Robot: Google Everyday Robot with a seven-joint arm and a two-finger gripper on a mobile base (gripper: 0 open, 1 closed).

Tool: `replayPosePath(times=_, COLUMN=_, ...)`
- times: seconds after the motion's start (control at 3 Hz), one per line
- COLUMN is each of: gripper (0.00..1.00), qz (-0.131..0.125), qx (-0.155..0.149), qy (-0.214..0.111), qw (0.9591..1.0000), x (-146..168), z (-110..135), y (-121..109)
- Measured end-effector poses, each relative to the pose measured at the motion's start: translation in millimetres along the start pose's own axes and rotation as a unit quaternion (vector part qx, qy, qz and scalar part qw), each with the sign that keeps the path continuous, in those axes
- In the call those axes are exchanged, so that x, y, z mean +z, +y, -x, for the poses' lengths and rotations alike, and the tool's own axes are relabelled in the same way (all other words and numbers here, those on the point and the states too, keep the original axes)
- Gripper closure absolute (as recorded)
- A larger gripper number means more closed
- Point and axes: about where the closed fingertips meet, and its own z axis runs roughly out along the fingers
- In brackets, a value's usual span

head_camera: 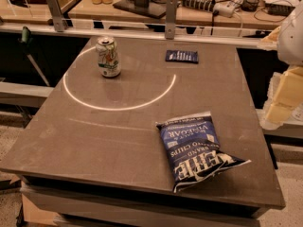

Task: Knock 7up can over

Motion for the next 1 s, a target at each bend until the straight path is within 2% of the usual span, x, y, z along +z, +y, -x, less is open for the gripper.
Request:
replayPosePath(times=0.33, gripper=0.00, qz=0.000, qx=0.000, qy=0.000, qw=1.0000, x=0.0, z=0.0, y=0.0)
replayPosePath(times=0.67, gripper=0.00, qz=0.005, qx=-0.003, qy=-0.024, qw=0.9997, x=0.0, z=5.8, y=-1.3)
replayPosePath(times=1.0, gripper=0.00, qz=0.018, qx=-0.010, qy=-0.138, qw=0.9903, x=5.9, z=39.1, y=-26.9)
